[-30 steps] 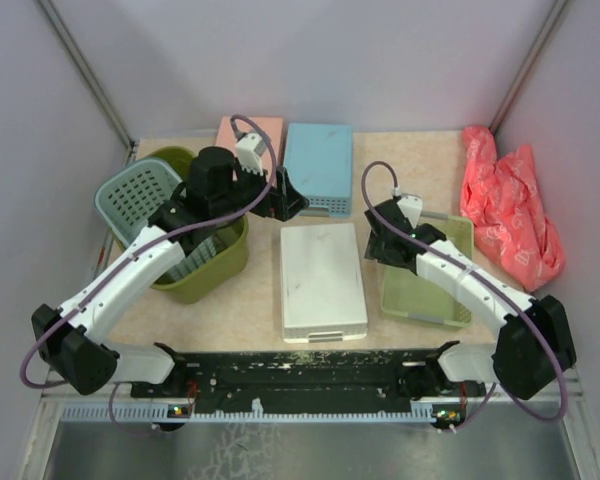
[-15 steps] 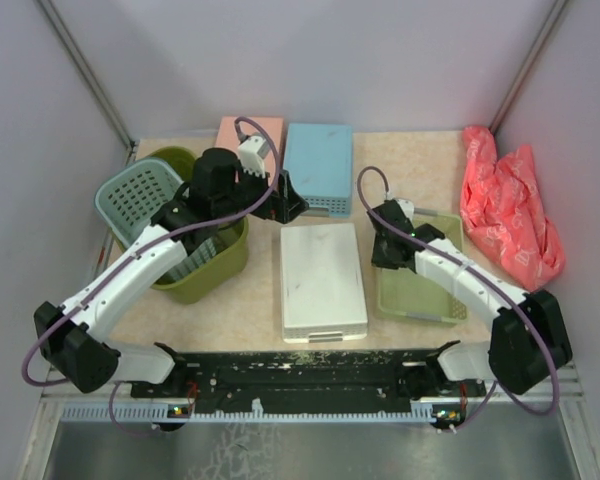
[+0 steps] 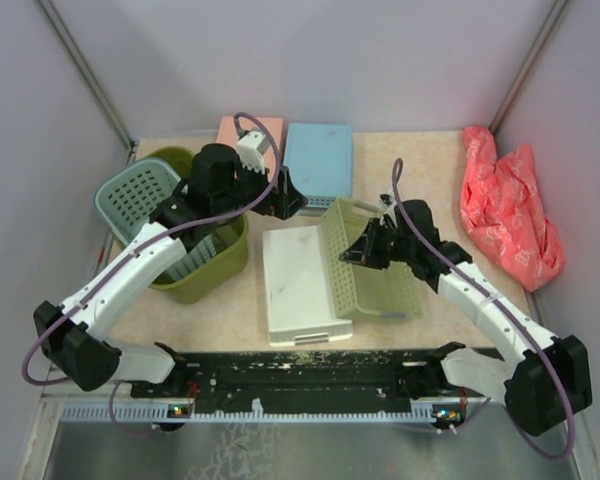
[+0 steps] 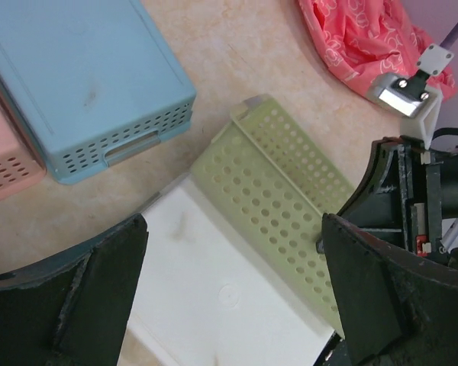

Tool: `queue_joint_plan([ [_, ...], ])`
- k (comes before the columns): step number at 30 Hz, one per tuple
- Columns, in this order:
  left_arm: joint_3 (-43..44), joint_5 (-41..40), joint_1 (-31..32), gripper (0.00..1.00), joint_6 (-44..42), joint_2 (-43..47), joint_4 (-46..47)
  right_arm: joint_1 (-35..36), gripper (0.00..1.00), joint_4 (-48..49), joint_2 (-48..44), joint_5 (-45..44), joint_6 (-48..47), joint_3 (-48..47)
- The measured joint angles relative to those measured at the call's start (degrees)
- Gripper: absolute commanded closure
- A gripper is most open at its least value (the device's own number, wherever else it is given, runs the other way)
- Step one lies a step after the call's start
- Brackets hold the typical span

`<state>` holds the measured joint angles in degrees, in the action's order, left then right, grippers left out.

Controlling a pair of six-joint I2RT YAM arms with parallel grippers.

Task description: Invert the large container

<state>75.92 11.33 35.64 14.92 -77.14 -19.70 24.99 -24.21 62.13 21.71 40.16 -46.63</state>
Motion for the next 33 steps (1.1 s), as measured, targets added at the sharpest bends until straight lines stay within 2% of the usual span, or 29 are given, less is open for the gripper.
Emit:
queue_joint_plan([
  [5,1.5,0.0,-0.2,0.01,0.0,0.0,0.0,0.0,1.00,15.6,-0.5,9.5,10.7,6.8],
  [11,2.3,-0.7,-0.2,0.01,0.0,0.2,-0.1,-0.1,1.00,34.9,-0.5,15.0,24.6,12.3],
  [16,2.7,-0.9,-0.4,0.01,0.0,0.2,-0.4,0.0,1.00,43.8,-0.4,15.8,32.0,15.4],
  [20,3.0,-1.0,-0.4,0.01,0.0,0.4,-0.5,-0.7,1.00,47.3,-0.4,16.3,35.1,17.3],
  [25,3.0,-1.1,-0.5,0.01,0.0,0.5,-0.5,-5.4,1.00,50.1,-0.7,19.2,37.0,21.6],
  [29,3.0,-1.0,-0.5,0.01,0.0,0.5,-0.5,-11.9,0.80,49.2,-3.9,23.4,35.8,23.3],
  [33,3.0,-1.0,-0.5,0.01,0.0,0.5,-0.5,-16.9,0.60,38.6,-7.4,24.7,29.1,22.1],
])
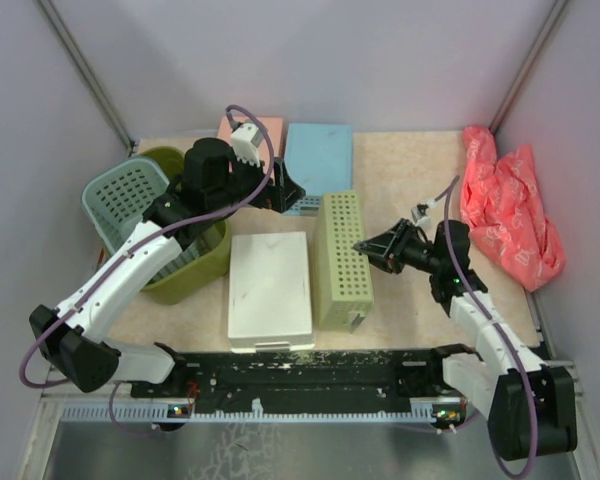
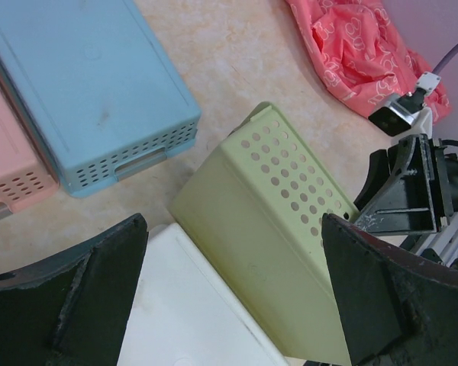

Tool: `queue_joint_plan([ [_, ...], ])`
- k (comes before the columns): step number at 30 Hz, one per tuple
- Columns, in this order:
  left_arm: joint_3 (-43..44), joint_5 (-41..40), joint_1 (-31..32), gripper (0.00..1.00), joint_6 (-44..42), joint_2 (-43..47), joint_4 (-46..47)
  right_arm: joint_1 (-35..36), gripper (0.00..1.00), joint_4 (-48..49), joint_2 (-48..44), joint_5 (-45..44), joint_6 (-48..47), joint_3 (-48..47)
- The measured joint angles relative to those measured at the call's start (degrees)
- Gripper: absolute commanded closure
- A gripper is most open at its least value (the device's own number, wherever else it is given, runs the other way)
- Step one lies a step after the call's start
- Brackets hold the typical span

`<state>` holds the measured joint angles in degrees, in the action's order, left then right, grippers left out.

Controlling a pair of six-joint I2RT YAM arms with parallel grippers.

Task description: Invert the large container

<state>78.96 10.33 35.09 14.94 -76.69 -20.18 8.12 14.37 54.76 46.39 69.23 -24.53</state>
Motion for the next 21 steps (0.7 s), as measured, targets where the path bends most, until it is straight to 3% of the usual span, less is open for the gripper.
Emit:
queue_joint_plan([
  [4,0.0,0.3,0.0,0.01,0.0,0.0,0.0,-1.3,0.52,-15.4,-1.2,-2.5,-10.1,-5.8],
  [8,0.0,0.4,0.0,0.01,0.0,0.0,0.0,-1.6,0.50,-29.2,-1.5,-9.1,-18.8,-12.1],
  [21,0.0,0.8,0.0,0.01,0.0,0.0,0.0,-1.9,0.48,-60.3,-2.6,-42.9,-33.4,-25.0],
])
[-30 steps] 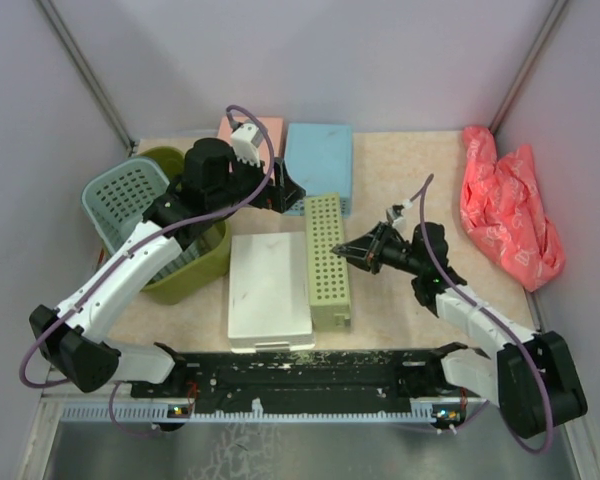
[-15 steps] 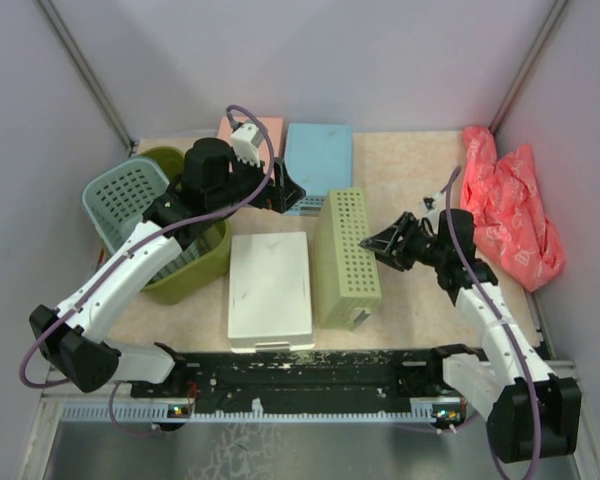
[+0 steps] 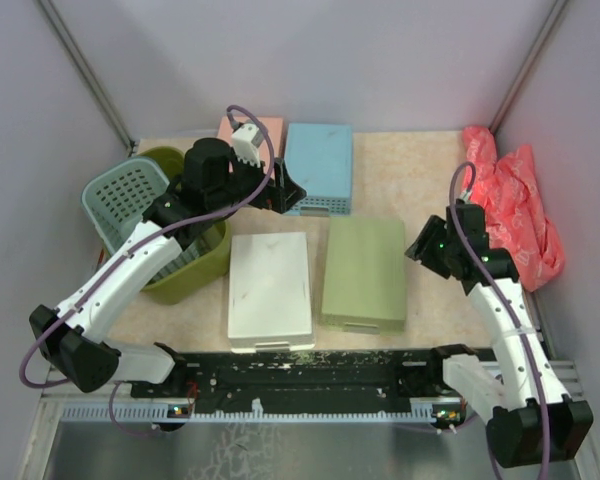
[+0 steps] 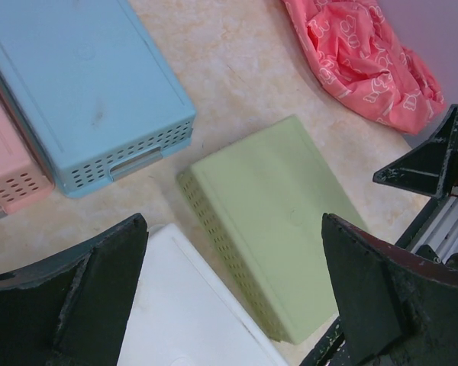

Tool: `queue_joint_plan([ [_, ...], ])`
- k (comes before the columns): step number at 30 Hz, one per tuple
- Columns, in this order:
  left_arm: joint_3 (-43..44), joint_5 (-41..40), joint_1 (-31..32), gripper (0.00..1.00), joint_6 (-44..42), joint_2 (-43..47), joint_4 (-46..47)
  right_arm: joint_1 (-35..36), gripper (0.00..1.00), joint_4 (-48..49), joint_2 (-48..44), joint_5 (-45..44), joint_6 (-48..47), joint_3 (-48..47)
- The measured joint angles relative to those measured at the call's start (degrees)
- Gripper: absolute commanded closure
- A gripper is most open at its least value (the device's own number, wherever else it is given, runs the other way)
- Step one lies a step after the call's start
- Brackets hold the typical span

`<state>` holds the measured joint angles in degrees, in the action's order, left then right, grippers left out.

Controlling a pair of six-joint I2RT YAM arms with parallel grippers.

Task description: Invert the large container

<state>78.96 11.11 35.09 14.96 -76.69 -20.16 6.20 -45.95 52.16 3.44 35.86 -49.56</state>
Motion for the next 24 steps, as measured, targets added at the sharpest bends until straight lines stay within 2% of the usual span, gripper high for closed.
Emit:
queue_joint_plan([
  [4,0.0,0.3,0.0,0.01,0.0,0.0,0.0,0.0,0.48,-4.2,-1.6,-5.4,-2.5,-4.3],
  [9,0.0,0.5,0.0,0.01,0.0,0.0,0.0,0.3,0.47,-5.0,-2.8,-5.4,-5.6,-8.0],
  [11,0.0,0.5,0.0,0.01,0.0,0.0,0.0,2.7,0.46,-4.9,-2.9,-5.4,-6.1,-8.3],
  [13,0.0,0.5,0.0,0.01,0.0,0.0,0.0,7.2,0.46,-4.9,-2.8,-5.7,-5.7,-8.3],
  [19,0.0,-0.1,0.0,0.01,0.1,0.0,0.0,30.5,0.44,-4.3,3.1,-12.2,0.2,-8.3],
  [24,-0.2,-3.7,0.0,0.01,0.9,0.2,0.0,41.7,0.44,-4.2,13.4,-17.0,4.6,-8.6],
])
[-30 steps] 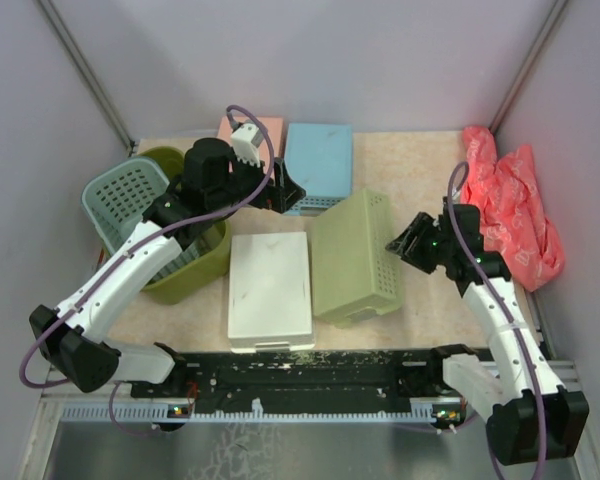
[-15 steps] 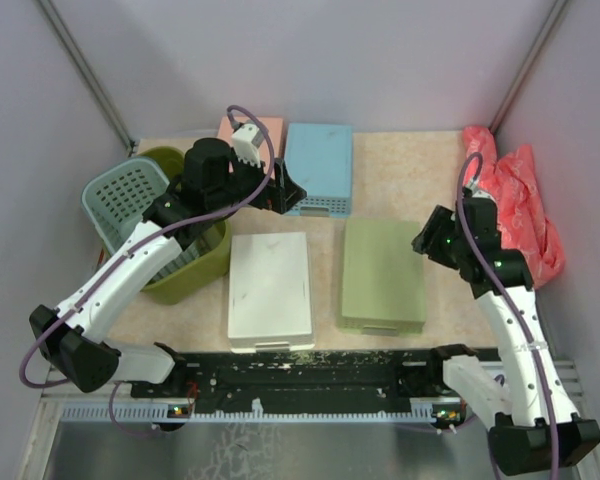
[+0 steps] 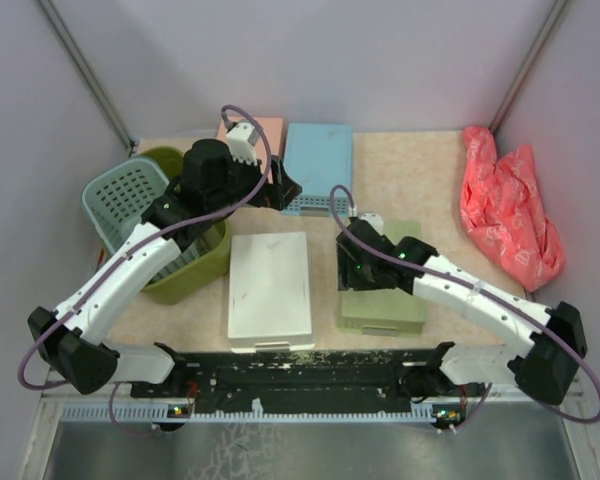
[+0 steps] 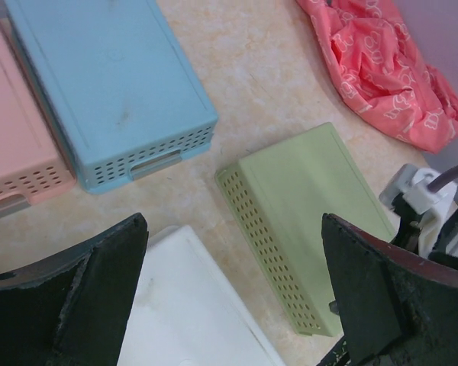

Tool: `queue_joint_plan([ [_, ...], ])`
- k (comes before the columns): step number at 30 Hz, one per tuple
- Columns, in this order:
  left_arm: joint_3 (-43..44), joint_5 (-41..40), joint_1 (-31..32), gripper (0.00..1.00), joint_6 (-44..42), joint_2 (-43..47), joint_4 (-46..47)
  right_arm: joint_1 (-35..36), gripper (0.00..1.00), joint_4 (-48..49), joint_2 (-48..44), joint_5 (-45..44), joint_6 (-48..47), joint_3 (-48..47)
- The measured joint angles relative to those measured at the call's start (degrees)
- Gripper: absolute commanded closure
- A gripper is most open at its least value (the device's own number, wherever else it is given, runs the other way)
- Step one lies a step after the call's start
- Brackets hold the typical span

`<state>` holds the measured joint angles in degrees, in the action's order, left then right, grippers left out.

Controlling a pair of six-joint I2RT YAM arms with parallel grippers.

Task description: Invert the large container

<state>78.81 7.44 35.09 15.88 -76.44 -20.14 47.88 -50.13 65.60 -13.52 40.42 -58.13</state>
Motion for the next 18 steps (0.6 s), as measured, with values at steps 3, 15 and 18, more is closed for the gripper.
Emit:
queue_joint_plan([
  [3,-0.7,-3.1,0.0,0.01,0.9,0.9,0.0,2.4,0.44,1.9,4.3,0.3,1.5,-0.1],
  [15,-3.3,-9.8,-0.1,0.01,2.7,3.5,0.0,5.3,0.58,4.6,10.9,-3.8,5.4,-0.8],
  [18,-3.4,-9.9,-0.1,0.01,2.8,3.5,0.0,6.0,0.58,2.1,15.2,-7.8,6.2,-3.0],
])
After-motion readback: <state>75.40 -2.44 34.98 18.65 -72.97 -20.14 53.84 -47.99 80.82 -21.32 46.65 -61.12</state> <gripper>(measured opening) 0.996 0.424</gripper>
